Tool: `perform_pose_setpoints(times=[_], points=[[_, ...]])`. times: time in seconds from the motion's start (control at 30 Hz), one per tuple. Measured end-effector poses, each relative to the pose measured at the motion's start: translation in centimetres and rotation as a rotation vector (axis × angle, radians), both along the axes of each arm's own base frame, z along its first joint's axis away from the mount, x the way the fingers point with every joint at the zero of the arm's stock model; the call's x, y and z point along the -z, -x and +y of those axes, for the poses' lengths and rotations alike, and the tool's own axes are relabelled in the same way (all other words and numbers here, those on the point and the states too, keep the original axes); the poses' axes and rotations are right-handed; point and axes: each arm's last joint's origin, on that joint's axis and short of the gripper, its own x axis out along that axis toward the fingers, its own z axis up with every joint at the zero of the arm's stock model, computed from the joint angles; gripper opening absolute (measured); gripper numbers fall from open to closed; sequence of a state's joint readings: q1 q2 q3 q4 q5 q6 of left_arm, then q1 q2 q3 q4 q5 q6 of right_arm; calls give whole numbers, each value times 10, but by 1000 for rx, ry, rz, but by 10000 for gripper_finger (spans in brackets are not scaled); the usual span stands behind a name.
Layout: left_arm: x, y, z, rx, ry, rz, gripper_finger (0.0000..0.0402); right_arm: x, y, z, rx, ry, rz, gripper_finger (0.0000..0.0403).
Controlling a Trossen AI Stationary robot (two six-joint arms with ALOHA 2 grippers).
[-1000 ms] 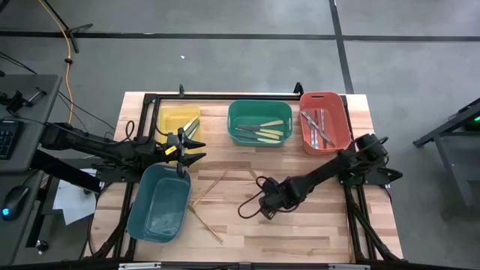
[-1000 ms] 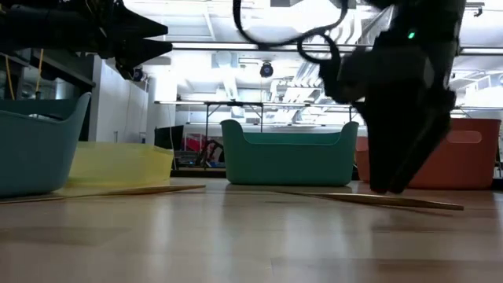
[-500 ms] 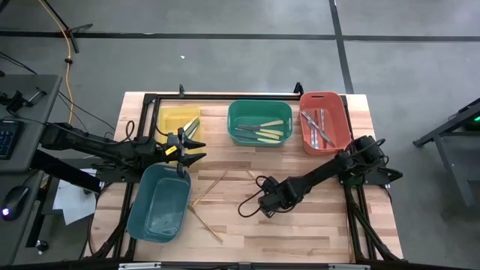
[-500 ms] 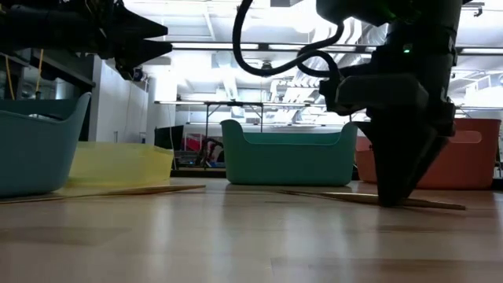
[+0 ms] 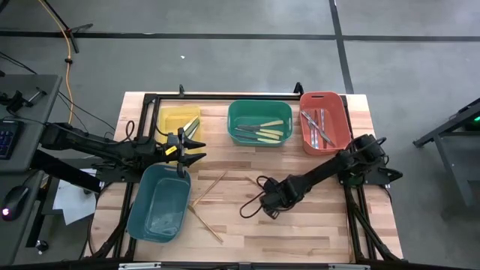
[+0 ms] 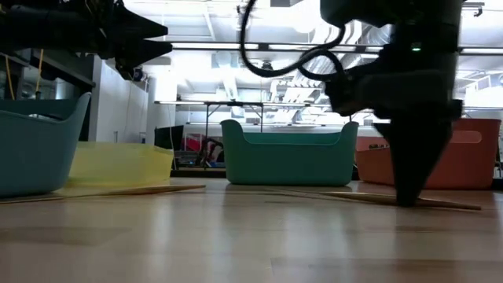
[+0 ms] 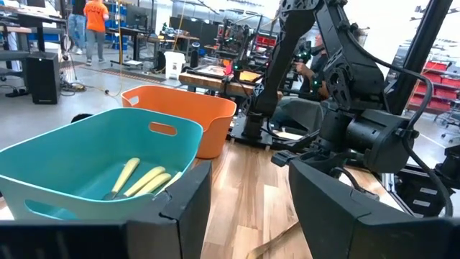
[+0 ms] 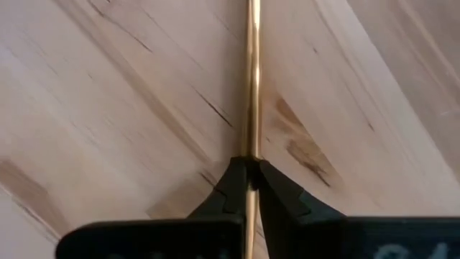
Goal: Sort silverware by color (type)
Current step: Put the gold knife into the blue bin
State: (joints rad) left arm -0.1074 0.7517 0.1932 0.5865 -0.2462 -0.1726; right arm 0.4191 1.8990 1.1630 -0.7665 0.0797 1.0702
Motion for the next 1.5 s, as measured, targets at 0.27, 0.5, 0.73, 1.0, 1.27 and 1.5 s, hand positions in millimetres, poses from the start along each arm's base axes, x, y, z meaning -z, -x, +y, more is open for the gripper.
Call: perform_pose_setpoints(times=[0.27, 0.5, 0.73, 1.0, 1.27, 1.5], points=[[0, 0, 0, 0, 0, 1, 177, -28, 12, -3, 8, 71, -50, 3], [1, 0, 0, 0, -1, 6, 177, -43, 20, 9, 28, 123, -163, 3], [2, 0, 0, 0, -2, 16, 177, -45, 21, 10, 28, 140, -176, 1], [2, 0, 0, 0, -2, 16, 177, -45, 19, 3, 23, 155, -162, 0], [2, 0, 0, 0, -2, 17, 177, -45, 15, -5, 42, 151, -152, 0], [2, 0, 0, 0, -2, 17, 177, -45, 17, -4, 27, 115, -120, 0]])
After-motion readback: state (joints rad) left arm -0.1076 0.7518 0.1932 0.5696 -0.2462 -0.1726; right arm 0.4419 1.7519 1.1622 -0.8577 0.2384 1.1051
